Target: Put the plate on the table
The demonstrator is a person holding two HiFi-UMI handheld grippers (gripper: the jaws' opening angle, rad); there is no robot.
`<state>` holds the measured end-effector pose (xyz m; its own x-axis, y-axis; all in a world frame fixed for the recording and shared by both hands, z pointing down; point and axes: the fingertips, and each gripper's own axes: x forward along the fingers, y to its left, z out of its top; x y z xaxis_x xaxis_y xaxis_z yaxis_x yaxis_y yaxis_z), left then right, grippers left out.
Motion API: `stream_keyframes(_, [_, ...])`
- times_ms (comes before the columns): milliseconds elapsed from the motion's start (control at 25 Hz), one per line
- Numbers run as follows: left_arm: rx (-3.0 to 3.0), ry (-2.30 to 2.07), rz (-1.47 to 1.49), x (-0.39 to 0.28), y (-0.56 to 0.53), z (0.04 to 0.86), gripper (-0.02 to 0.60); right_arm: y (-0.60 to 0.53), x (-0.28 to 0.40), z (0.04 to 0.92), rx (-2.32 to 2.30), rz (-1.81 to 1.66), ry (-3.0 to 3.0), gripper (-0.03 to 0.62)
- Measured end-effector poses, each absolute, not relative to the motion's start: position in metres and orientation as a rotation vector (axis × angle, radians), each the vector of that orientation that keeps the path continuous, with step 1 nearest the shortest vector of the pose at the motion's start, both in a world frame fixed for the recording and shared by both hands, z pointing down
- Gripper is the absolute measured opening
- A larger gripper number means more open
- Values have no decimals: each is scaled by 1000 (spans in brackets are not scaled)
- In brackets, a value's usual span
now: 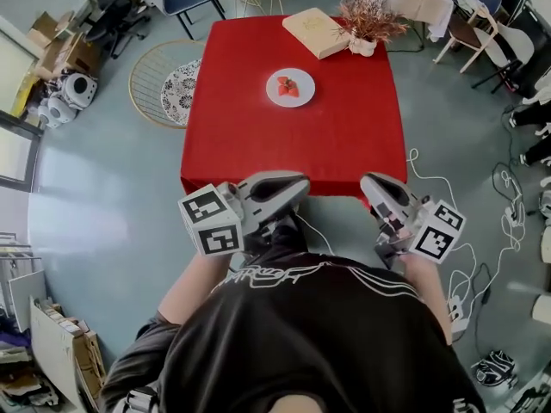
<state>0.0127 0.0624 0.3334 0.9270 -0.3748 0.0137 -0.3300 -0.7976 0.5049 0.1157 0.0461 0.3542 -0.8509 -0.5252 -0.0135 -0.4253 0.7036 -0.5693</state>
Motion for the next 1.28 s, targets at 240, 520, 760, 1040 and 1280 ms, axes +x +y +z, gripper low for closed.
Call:
stream_keyframes(240, [2588,-474,-105,32,95,330,6,80,117,354,-760,-816,2772,6])
stream_keyframes(520, [2587,-445,-98,45,116,323,6,102,123,353,-814,-807,2750,6])
stream_keyframes(760, [2569,-415,-113,50,123,322,6,110,125,353,-816,-799,2754,6])
stream_keyframes(1040, [2569,-426,-109,43,125,325,6,110,120,352,-821,-792,2760,6])
stream_keyframes(1280, [2567,-440,-109,39,120,327,6,107,116,350,-816,-786,2768,6])
